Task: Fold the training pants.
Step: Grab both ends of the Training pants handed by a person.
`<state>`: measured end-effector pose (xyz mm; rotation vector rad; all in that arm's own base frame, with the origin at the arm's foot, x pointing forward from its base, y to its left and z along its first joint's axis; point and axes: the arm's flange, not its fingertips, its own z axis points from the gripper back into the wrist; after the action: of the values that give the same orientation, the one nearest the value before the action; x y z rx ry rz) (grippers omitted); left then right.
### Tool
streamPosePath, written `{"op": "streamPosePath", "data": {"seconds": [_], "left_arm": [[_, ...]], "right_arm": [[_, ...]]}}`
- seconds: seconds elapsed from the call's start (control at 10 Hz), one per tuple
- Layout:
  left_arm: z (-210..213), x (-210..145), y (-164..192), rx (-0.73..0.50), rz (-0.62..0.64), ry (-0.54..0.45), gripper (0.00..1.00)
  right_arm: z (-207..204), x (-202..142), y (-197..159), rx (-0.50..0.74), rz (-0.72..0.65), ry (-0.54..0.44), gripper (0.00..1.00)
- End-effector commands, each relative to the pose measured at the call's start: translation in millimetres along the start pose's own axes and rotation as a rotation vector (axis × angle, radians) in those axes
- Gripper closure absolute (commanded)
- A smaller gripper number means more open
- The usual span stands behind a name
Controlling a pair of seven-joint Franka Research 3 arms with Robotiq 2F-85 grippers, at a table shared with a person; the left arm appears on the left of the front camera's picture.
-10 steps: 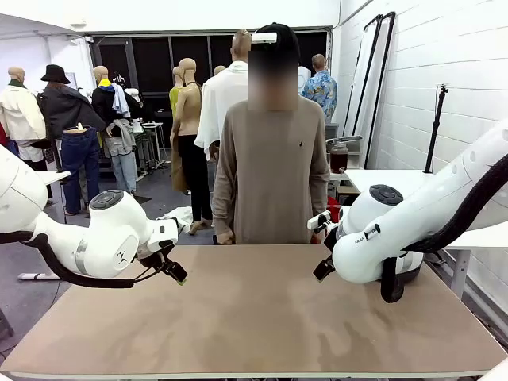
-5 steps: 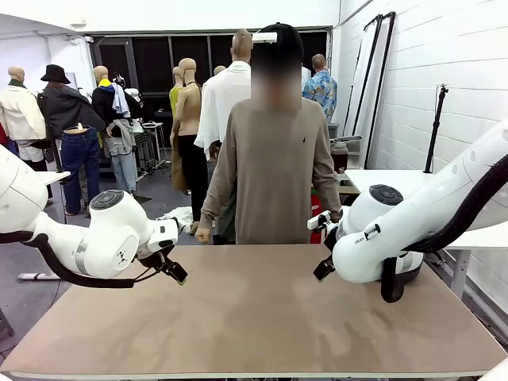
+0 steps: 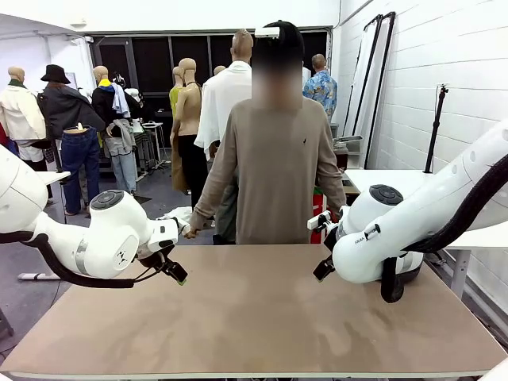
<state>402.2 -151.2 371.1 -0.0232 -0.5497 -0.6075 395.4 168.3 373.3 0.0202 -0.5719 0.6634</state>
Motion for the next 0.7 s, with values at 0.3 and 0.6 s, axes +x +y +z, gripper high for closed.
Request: {"op": "streamPosePath", "data": {"seconds": [0.3, 0.6], "left_arm": [[17.1, 7.1, 1.4, 0.000, -0.003, -0.007, 0.00], [82.9, 30.2, 8.3, 0.054, -0.019, -0.035, 0.00]], "right_arm": [[19.1, 5.3, -5.8, 0.000, 0.005, -0.024, 0.00], [73.9, 20.4, -16.3, 0.028, 0.030, -0.076, 0.00]]}}
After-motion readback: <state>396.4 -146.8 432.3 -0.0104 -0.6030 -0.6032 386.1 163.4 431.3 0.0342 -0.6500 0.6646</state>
